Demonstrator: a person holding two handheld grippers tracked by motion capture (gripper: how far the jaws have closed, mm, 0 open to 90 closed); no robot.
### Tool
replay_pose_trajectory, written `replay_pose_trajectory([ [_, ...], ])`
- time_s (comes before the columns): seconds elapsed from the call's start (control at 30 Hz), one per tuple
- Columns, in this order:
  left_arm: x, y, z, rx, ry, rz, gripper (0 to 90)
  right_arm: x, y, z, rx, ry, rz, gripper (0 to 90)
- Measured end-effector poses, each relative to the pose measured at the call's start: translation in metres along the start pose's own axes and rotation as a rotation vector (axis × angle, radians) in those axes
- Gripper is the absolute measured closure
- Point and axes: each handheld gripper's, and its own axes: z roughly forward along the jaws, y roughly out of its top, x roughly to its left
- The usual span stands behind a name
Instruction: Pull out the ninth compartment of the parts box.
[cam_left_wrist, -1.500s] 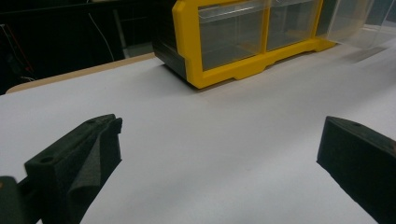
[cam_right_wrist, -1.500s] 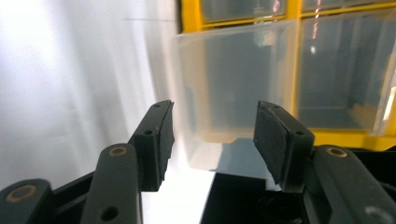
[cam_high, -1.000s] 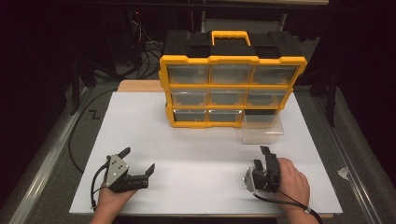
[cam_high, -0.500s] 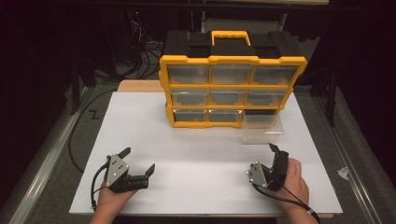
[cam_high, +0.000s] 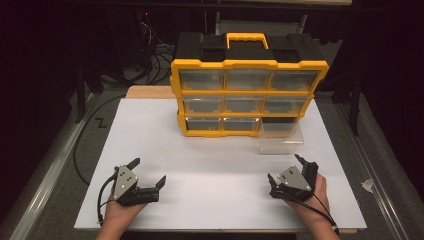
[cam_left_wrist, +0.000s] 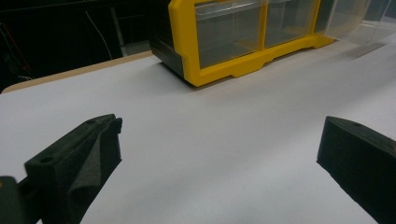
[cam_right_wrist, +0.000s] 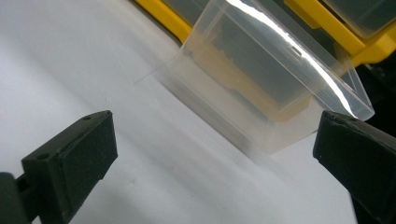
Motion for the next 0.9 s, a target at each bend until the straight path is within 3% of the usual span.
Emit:
replay_pose_trajectory([
  [0.07,0.000,0.000,0.000,0.002,-0.001,0.000,0.2,-0.003,0.000,-0.001,-0.010,0.014,0.044,0.8],
  [0.33,0.000,0.000,0.001,0.008,-0.004,-0.003,0.2,-0.014,-0.007,-0.010,-0.063,0.073,0.320,0.8],
  [0.5,0.000,0.000,0.001,0.013,-0.005,-0.004,0.2,-0.017,-0.013,-0.013,-0.076,0.127,0.447,0.8],
  [0.6,0.000,0.000,0.002,0.016,-0.004,-0.004,0.2,-0.016,-0.014,-0.011,-0.086,0.158,0.464,0.8],
  [0.9,0.005,0.000,0.000,0.019,0.006,-0.031,0.2,-0.021,-0.018,-0.009,-0.090,0.130,0.473,0.8],
])
